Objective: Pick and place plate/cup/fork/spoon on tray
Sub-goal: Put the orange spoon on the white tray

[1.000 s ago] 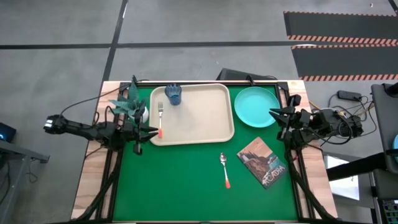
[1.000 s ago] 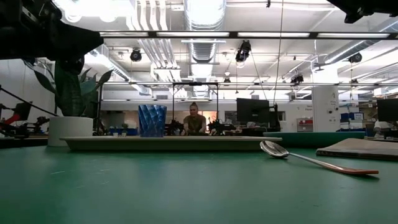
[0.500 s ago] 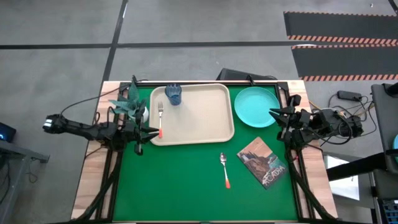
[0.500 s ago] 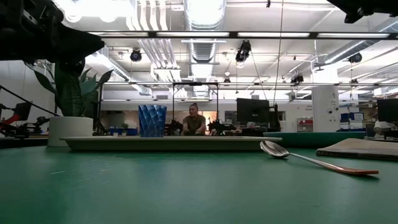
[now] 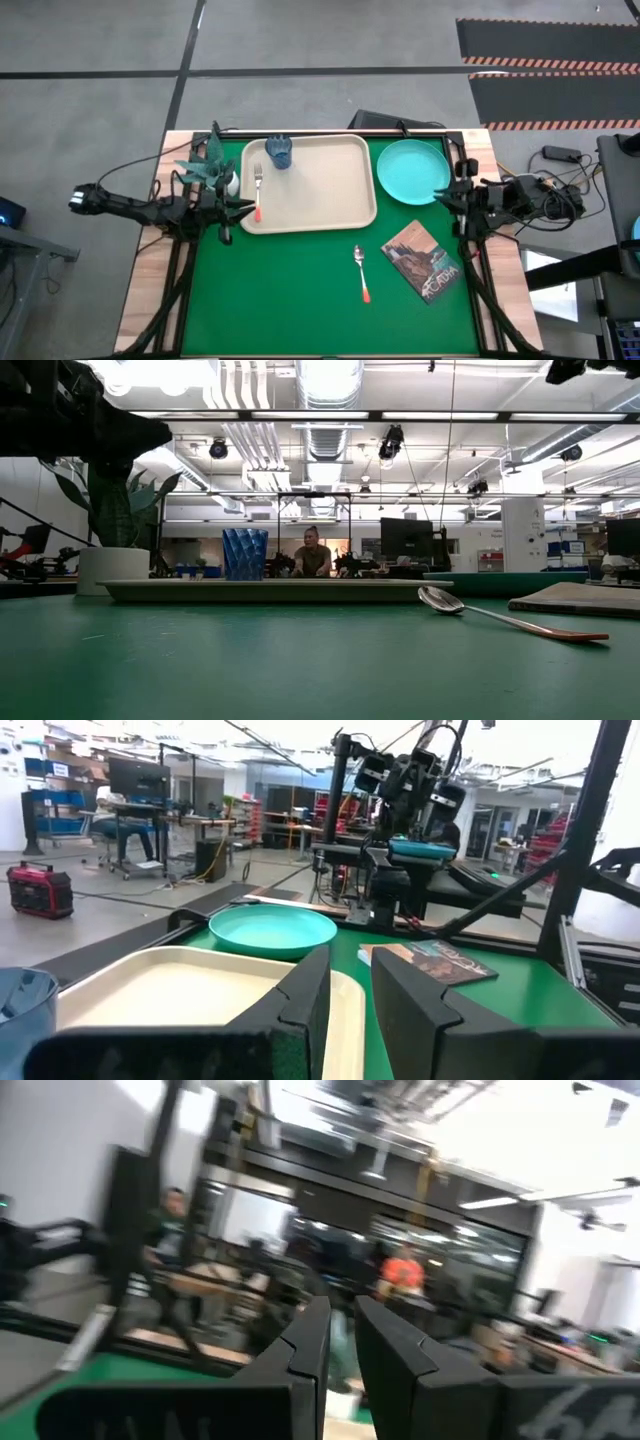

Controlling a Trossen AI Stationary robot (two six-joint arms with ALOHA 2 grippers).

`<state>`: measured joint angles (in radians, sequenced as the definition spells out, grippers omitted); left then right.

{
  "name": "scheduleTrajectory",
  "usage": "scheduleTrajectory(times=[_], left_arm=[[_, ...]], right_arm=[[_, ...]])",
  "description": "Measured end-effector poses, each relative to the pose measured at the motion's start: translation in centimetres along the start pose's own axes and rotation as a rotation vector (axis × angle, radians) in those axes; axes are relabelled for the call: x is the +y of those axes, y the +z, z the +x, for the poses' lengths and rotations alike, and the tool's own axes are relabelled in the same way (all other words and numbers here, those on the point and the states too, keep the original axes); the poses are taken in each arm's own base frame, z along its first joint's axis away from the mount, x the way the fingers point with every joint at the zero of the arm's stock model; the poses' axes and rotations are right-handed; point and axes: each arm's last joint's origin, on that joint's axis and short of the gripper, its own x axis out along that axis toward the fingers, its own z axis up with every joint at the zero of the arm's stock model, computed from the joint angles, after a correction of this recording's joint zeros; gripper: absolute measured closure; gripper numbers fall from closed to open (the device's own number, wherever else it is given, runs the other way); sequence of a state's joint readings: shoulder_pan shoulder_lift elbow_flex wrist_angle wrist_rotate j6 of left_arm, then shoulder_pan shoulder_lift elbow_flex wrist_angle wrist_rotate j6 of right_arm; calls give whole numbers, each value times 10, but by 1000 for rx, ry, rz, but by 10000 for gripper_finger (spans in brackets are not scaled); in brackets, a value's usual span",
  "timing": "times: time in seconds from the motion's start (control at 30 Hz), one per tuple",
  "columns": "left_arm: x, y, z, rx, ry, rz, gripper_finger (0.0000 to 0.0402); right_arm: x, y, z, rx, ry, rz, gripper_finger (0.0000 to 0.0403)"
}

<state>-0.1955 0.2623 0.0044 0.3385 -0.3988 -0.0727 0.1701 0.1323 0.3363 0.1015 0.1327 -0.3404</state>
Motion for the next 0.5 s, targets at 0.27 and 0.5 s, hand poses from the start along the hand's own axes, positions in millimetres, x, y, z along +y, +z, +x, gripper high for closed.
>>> scheduleTrajectory(times=[0.27,0.5], left_arm=[[0,-1,0,8,2,9,339],[0,-3,1,29,4,40,339]], right_arm=[[3,-3,13,21,12,106,360],[12,-18,42,117,31,201,360]])
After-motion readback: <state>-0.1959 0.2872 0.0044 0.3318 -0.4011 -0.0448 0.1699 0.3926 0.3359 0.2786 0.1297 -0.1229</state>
